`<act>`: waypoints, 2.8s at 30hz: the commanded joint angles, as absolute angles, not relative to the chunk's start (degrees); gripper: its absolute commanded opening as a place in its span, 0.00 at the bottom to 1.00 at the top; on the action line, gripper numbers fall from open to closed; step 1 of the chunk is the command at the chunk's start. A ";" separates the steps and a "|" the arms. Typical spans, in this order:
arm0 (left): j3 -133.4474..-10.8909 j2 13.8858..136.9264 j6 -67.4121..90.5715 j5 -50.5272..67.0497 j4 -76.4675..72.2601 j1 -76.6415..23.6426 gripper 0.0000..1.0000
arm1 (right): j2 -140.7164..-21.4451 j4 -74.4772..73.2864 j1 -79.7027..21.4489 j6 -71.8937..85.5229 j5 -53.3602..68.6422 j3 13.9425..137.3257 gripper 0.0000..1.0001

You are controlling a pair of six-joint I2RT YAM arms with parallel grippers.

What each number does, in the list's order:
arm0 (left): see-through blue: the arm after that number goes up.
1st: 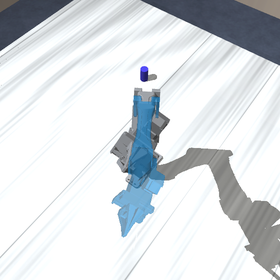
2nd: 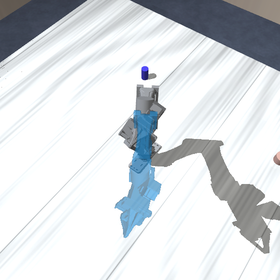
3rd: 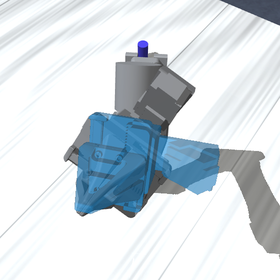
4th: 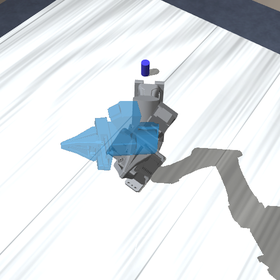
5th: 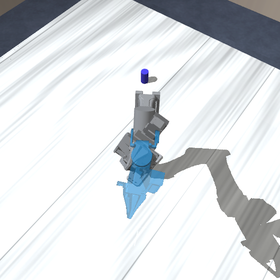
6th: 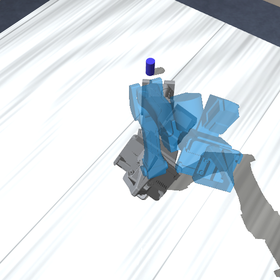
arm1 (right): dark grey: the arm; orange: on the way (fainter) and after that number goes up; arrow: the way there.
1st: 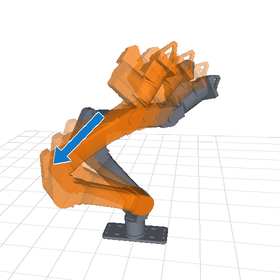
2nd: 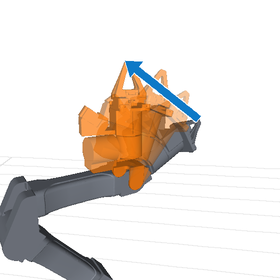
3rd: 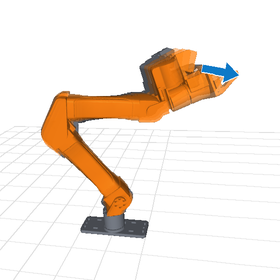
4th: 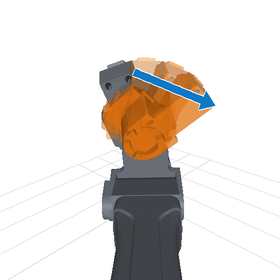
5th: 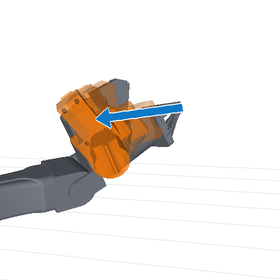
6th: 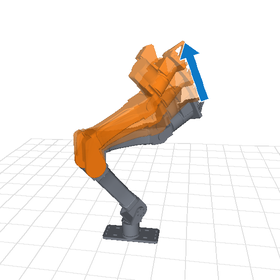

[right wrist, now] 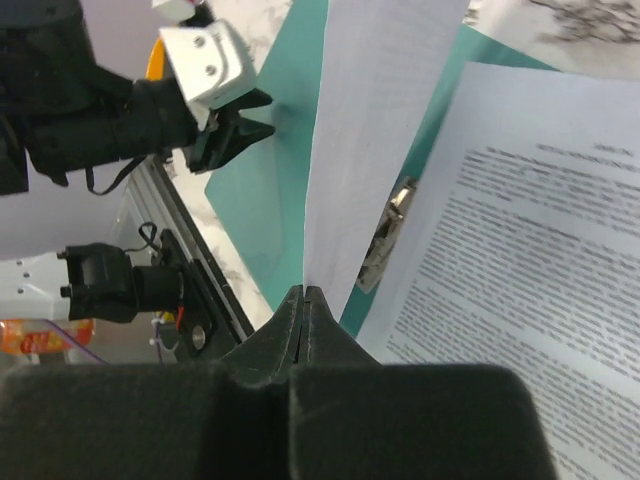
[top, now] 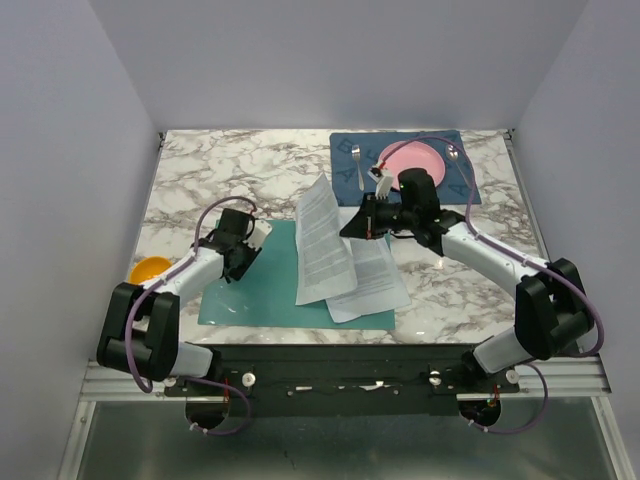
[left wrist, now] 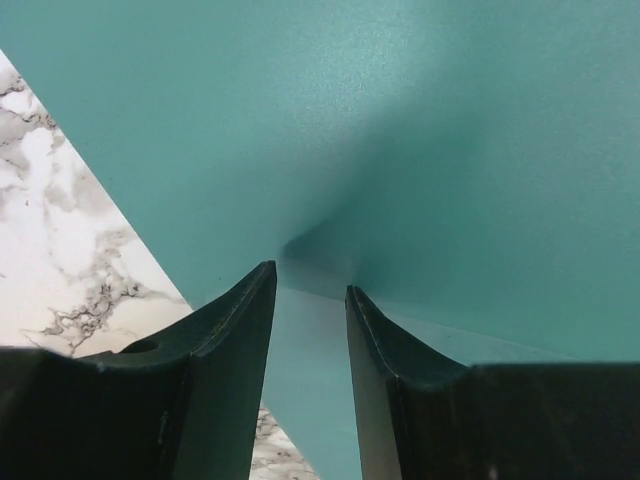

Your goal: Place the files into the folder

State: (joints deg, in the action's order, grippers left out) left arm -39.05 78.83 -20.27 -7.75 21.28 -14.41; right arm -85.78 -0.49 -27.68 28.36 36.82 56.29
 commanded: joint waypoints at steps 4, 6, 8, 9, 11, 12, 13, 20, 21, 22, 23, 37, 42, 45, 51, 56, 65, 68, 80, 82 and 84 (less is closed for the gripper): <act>-43.86 73.13 -20.82 -7.90 25.93 -10.47 0.48 | -87.63 -3.34 -31.29 23.91 32.96 60.21 0.01; -43.60 73.21 -22.23 -9.84 24.88 -8.18 0.48 | -88.06 -3.25 -31.64 23.56 32.78 60.73 0.00; -42.89 74.08 -24.33 -11.24 24.00 -6.69 0.48 | -88.59 -3.25 -32.08 23.47 32.52 61.08 0.01; -41.93 74.35 -24.95 -12.64 23.12 -6.33 0.48 | -88.85 -3.25 -32.52 23.55 32.43 61.52 0.00; -40.70 74.97 -26.88 -13.88 21.98 -5.89 0.48 | -89.47 -3.08 -32.96 23.64 32.17 61.79 0.00; -39.30 75.14 -27.76 -15.10 20.49 -5.54 0.48 | -90.08 -2.99 -33.31 23.82 32.08 61.87 0.00; -38.59 75.32 -28.30 -15.90 19.70 -5.36 0.48 | -90.35 -2.73 -33.48 23.99 31.73 62.05 0.00; -34.55 77.51 -32.78 -21.44 14.25 -3.43 0.48 | -92.11 -1.23 -34.45 25.14 30.85 62.05 0.01; -33.76 77.95 -33.22 -22.23 12.93 -3.43 0.48 | -92.20 -1.14 -34.54 25.14 30.76 62.14 0.00; -33.49 78.31 -33.74 -22.76 12.14 -3.43 0.48 | -92.28 -1.14 -34.54 25.05 30.76 62.14 0.01; -33.14 79.09 -34.19 -23.89 11.52 -3.43 0.48 | -92.29 -1.14 -34.54 25.14 30.67 62.23 0.01; -33.66 82.27 -32.52 -14.24 17.84 -11.31 0.50 | -88.77 -2.28 -34.45 23.47 27.07 59.59 0.00; -34.27 81.91 -30.50 -12.13 21.26 -18.10 0.53 | -86.40 -3.51 -34.45 22.42 25.05 57.13 0.01; -35.33 83.32 -29.36 -10.99 22.76 -20.47 0.53 | -84.91 -4.65 -34.37 21.63 23.56 55.64 0.00; -35.59 83.23 -27.34 -10.72 23.73 -25.39 0.54 | -81.74 -6.15 -33.75 20.48 21.09 53.18 0.00; -37.09 82.36 -26.54 -9.49 25.57 -25.93 0.53 | -82.00 -5.37 -33.57 20.92 20.31 52.21 0.00; -36.21 80.51 -25.75 -9.40 26.81 -26.28 0.53 | -89.28 6.32 -33.57 29.08 18.11 51.15 0.00; -35.60 80.33 -25.58 -9.67 26.72 -26.28 0.53 | -92.10 8.79 -33.57 31.28 18.46 51.85 0.00; -33.93 78.93 -25.31 -10.11 25.84 -26.28 0.52 | -95.88 14.85 -34.89 36.91 19.68 53.25 0.00; -33.75 78.66 -25.22 -10.02 25.75 -26.28 0.52 | -96.59 14.33 -36.38 36.65 19.69 53.70 0.00; -33.58 78.40 -25.22 -10.19 25.40 -26.28 0.52 | -97.29 14.15 -37.87 36.74 19.34 53.88 0.00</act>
